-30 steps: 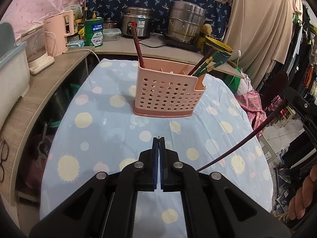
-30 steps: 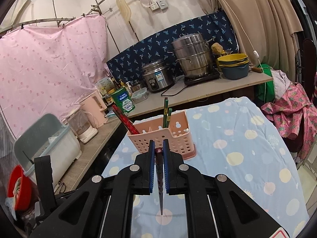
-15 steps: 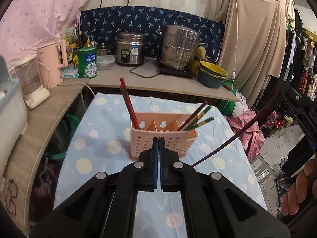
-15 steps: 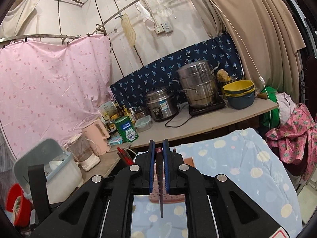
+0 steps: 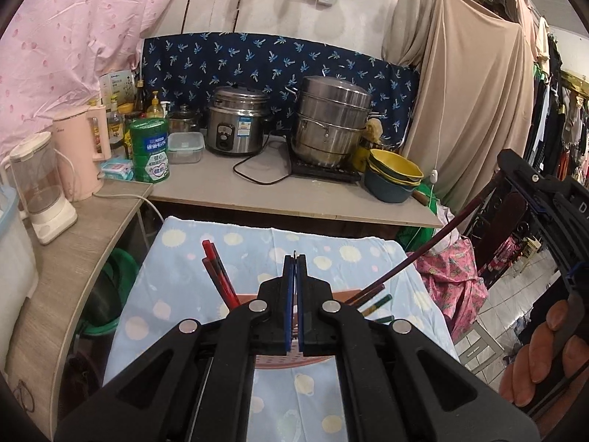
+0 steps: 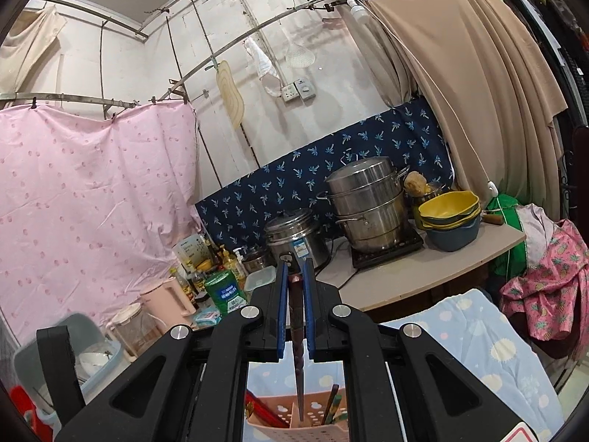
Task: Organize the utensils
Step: 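Carry the chopstick and gold spoon up into the pink basket and open both tools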
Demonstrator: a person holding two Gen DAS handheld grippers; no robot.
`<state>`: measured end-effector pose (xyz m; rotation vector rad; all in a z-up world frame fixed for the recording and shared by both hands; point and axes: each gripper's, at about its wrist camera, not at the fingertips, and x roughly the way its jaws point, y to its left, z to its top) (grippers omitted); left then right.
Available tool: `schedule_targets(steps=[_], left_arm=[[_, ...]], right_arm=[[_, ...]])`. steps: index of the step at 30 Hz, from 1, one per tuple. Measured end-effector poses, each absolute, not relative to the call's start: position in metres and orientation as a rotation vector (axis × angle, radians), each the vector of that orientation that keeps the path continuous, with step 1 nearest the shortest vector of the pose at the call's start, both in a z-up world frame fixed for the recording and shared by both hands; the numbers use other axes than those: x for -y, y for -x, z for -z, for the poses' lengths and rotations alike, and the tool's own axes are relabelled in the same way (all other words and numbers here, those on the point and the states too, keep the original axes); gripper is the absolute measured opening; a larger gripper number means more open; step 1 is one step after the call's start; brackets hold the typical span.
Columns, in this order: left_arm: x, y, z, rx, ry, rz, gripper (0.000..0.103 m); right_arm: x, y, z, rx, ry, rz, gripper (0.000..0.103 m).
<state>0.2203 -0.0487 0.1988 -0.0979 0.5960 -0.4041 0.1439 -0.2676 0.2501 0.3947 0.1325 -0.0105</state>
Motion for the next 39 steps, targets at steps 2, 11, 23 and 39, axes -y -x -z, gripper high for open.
schedule_targets(steps=[2, 11, 23, 39], left_arm=[[0.05, -0.228, -0.194, -0.613, 0.101, 0.398, 0.001], [0.052, -0.247, -0.165, -0.677, 0.096, 0.379, 0.001], [0.058, -0.25, -0.145, -0.705, 0.07, 0.363, 0.001], [0.061, -0.241, -0.147, -0.691, 0.042, 0.328, 0.006]], right_arm=[[0.268, -0.157, -0.246, -0.152, -0.393, 0.018, 0.008], [0.266, -0.189, -0.205, -0.265, -0.392, 0.029, 0.008], [0.257, -0.2, -0.178, -0.34, -0.36, 0.024, 0.008], [0.253, -0.193, -0.172, -0.358, -0.351, 0.029, 0.014]])
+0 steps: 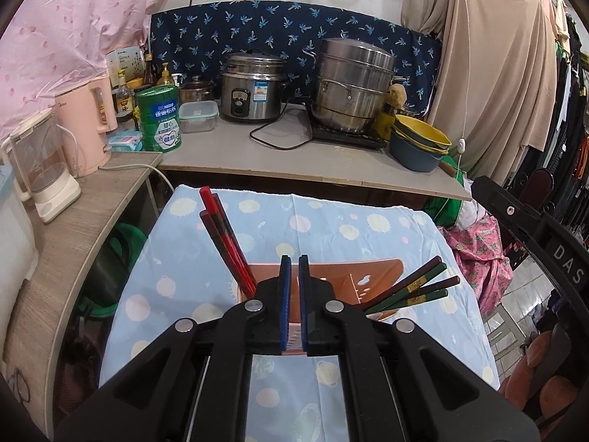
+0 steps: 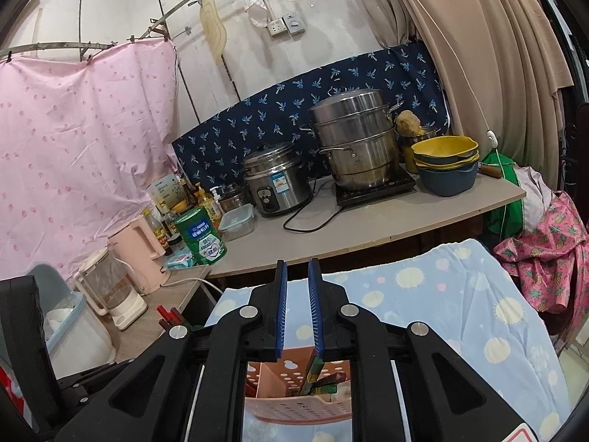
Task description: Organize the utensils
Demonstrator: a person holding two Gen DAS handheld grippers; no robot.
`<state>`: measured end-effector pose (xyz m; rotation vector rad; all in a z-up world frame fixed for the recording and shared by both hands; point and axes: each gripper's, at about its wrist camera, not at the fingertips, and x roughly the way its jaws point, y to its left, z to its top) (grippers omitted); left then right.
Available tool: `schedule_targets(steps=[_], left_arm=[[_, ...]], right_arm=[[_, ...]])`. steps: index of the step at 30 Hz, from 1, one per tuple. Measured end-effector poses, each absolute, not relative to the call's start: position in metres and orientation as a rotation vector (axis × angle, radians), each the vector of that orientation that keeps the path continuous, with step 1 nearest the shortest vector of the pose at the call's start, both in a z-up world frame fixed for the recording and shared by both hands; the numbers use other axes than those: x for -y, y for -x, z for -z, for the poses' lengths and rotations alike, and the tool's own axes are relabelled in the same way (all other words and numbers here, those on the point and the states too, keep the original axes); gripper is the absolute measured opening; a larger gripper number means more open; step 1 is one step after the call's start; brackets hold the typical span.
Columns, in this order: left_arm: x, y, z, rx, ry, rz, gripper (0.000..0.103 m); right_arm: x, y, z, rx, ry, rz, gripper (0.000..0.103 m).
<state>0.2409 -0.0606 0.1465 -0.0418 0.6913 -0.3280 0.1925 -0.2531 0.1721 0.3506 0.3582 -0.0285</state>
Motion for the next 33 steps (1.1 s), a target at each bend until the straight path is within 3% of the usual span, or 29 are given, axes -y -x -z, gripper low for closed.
schedule_targets(steps=[2, 4, 10, 13, 21, 26, 33], left_arm=[[0.06, -0.239, -0.147, -0.687, 0.04, 0.322, 0.018], [0.06, -0.236, -0.148, -0.68, 0.034, 0.316, 0.022], [0.058, -0.227, -0.148, -0.672, 0.025, 0.305, 0.026], [0.055, -0.22, -0.145, -0.668, 0.02, 0.296, 0.035], [0.045, -0.199, -0.133, -0.677, 0.002, 0.27, 0.046], [0.042, -0.18, -0.124, -0.672, -0.023, 0.234, 0.065], [0.044, -0.155, -0.109, -0.678, -0.07, 0.198, 0.071]], right_arm=[[0.251, -0.189, -0.172, -0.36, -0.345, 0.026, 0.014], [0.25, -0.186, -0.172, -0.36, -0.341, 0.024, 0.018], [0.248, -0.175, -0.169, -0.37, -0.345, 0.017, 0.022], [0.247, -0.164, -0.164, -0.381, -0.341, 0.018, 0.027], [0.242, -0.132, -0.142, -0.438, -0.31, 0.025, 0.035], [0.237, -0.111, -0.126, -0.478, -0.283, 0.029, 0.043], [0.232, -0.089, -0.103, -0.537, -0.278, 0.029, 0.049]])
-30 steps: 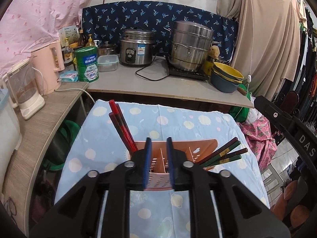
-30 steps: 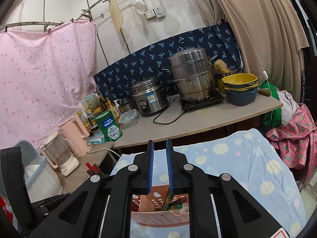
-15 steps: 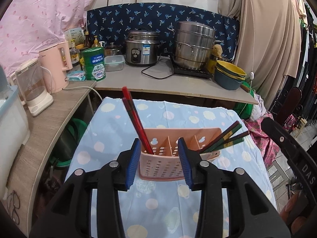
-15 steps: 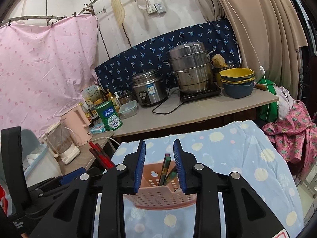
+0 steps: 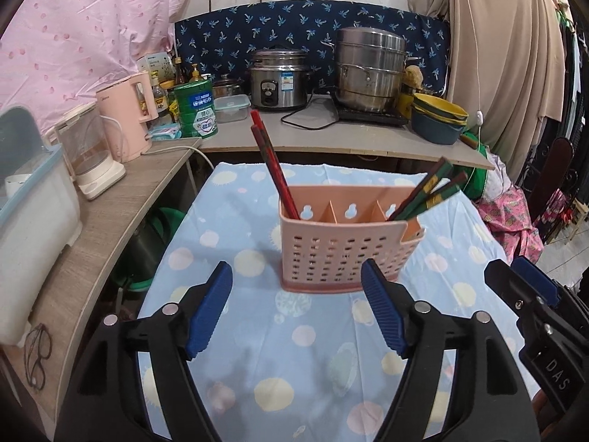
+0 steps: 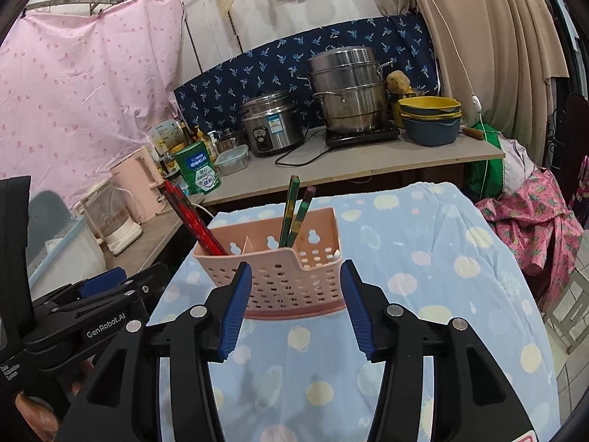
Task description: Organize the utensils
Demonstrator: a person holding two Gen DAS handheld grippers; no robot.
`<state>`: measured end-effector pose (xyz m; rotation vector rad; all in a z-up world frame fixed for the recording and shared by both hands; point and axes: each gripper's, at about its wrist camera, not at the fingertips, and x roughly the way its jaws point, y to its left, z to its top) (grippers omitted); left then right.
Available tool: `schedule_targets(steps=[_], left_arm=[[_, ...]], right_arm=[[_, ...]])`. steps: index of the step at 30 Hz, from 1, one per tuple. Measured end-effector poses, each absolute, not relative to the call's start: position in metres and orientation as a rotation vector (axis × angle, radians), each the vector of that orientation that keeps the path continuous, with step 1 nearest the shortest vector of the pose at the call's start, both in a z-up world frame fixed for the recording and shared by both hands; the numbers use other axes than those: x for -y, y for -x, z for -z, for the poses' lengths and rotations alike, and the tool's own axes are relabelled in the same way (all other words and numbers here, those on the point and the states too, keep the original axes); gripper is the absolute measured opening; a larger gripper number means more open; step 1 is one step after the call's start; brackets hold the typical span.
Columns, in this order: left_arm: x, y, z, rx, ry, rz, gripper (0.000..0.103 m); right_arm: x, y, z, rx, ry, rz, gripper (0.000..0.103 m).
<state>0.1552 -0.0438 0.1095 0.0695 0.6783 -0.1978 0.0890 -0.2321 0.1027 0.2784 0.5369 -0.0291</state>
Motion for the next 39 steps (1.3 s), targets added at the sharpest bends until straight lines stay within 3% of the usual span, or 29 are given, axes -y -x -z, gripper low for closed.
schedule_targets(steps=[2, 7, 11, 21, 31, 39], left_arm=[[0.044, -0.15, -0.104, -0.68, -0.081, 0.188, 0.076], [0.042, -0.138, -0.091, -0.695, -0.106, 0.171, 0.078], [0.038, -0.133, -0.083, -0.707, -0.111, 0.156, 0.086], [0.032, -0.124, -0.065, -0.736, -0.116, 0.129, 0.092], [0.026, -0.122, -0.051, -0.773, -0.114, 0.111, 0.093], [0.022, -0.12, -0.046, -0.785, -0.12, 0.098, 0.094]], right_arm=[[0.231, -0.084, -0.095, -0.555, -0.275, 0.035, 0.05], [0.23, -0.074, -0.078, -0.593, -0.275, 0.05, 0.051], [0.227, -0.066, -0.071, -0.601, -0.25, 0.076, 0.057], [0.225, -0.057, -0.057, -0.628, -0.224, 0.094, 0.06], [0.222, -0.052, -0.046, -0.657, -0.208, 0.089, 0.084], [0.225, -0.05, -0.041, -0.654, -0.211, 0.116, 0.087]])
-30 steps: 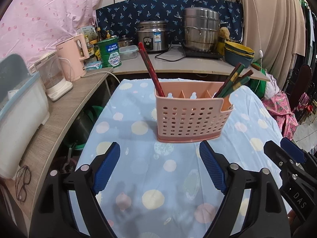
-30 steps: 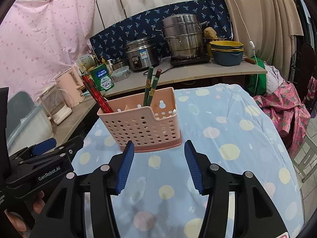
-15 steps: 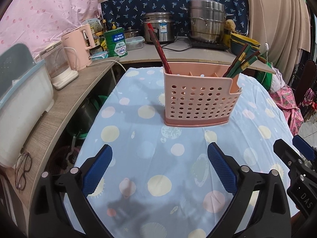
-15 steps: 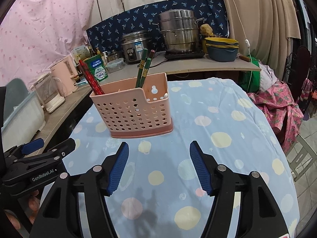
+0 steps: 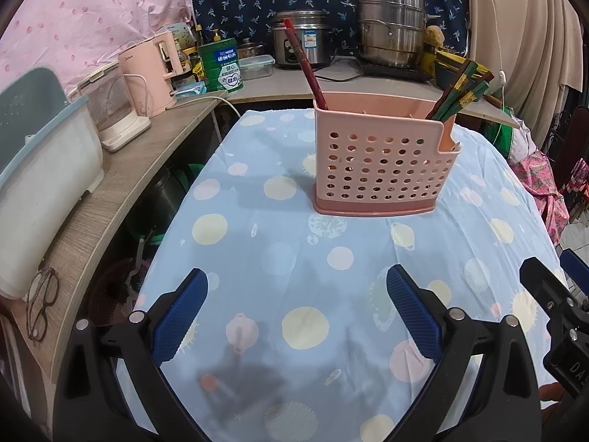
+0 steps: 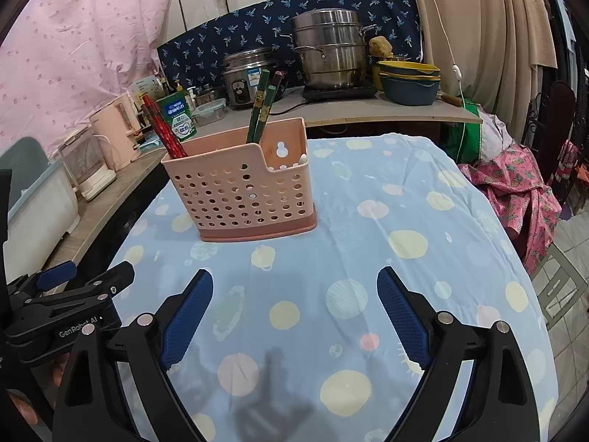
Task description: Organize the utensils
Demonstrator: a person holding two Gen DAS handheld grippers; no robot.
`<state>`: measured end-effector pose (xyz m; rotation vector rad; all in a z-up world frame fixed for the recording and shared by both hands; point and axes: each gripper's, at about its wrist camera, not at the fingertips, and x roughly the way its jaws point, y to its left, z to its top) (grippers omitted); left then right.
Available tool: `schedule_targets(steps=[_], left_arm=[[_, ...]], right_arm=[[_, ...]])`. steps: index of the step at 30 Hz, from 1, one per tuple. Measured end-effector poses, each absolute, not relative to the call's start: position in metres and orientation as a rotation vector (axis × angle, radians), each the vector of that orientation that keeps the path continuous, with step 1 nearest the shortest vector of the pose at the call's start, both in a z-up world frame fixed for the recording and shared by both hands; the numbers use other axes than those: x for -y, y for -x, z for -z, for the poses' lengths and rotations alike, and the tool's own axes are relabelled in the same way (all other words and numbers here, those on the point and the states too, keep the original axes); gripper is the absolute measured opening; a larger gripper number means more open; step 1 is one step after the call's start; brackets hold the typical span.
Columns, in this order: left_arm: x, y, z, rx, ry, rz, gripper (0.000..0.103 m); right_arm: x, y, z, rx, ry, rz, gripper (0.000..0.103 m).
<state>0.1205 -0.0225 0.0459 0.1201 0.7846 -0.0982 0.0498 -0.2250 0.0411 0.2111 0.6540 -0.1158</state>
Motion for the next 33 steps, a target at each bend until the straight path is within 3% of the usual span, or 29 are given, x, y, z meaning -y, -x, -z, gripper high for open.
schedule_targets(steps=[1, 2, 33], left_arm=[[0.022, -0.12, -0.046, -0.785, -0.12, 0.096, 0.094], [0.022, -0.12, -0.045, -0.785, -0.12, 0.095, 0.095], [0.012, -0.119, -0.041, -0.776, -0.136, 0.006, 0.096]], right_arm=[[0.225, -0.05, -0.041, -0.654, -0.205, 0.123, 0.088], [0.225, -0.05, -0.04, -0.656, -0.198, 0.129, 0.097], [0.221, -0.045, -0.029, -0.671, -0.187, 0.151, 0.096]])
